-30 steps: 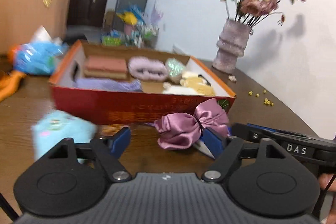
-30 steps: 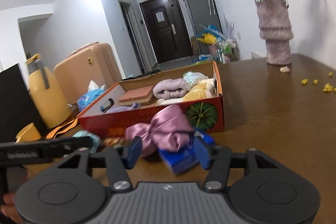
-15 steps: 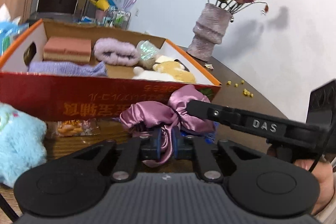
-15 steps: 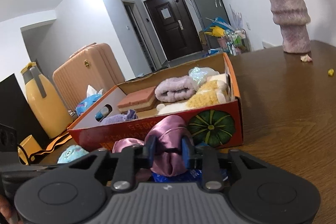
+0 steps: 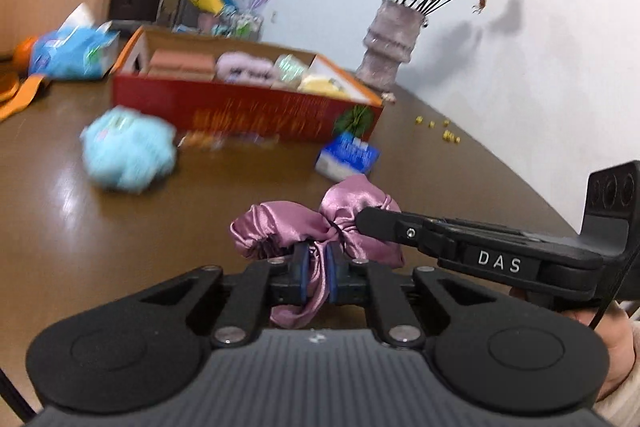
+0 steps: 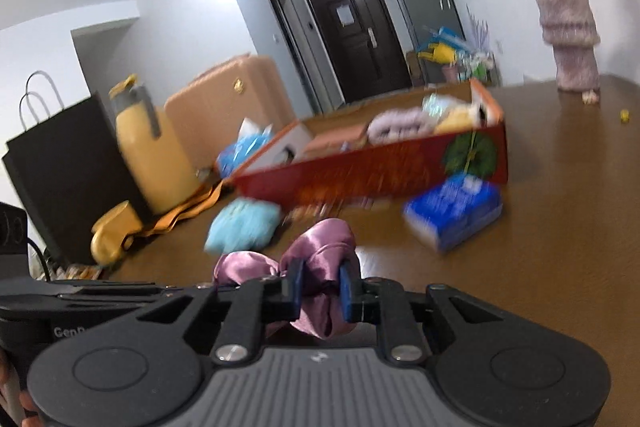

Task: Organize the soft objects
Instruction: 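Carry the pink satin bow with both tools into the box and release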

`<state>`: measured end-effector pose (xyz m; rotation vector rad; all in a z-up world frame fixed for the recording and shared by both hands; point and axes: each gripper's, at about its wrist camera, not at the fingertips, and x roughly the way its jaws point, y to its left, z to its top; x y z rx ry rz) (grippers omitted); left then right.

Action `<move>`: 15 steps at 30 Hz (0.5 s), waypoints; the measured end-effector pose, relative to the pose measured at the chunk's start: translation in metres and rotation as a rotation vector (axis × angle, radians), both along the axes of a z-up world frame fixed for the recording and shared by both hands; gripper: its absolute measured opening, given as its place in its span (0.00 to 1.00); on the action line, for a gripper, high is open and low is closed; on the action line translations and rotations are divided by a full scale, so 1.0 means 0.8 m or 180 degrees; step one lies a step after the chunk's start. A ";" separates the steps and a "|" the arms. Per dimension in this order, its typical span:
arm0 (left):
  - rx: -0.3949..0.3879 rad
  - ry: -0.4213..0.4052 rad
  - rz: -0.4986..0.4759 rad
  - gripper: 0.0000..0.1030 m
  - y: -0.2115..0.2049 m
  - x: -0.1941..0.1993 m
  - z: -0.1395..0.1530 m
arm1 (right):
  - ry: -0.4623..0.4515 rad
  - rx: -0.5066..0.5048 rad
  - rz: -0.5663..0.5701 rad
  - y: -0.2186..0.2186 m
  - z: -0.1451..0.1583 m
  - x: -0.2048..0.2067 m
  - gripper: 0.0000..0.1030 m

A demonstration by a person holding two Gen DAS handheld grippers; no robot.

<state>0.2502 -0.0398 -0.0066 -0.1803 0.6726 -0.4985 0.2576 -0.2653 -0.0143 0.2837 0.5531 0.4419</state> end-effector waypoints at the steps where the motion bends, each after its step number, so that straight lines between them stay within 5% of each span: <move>1: 0.0007 0.0012 0.0032 0.10 0.003 -0.008 -0.003 | 0.0033 0.0010 0.0001 0.004 -0.004 -0.008 0.17; 9: -0.0062 -0.0106 0.0057 0.10 0.018 -0.029 0.007 | 0.0008 0.0019 -0.0058 0.016 0.000 -0.041 0.17; 15: -0.0140 -0.0310 0.0001 0.10 0.029 0.007 0.037 | -0.0041 0.0224 -0.0094 0.014 0.024 -0.006 0.16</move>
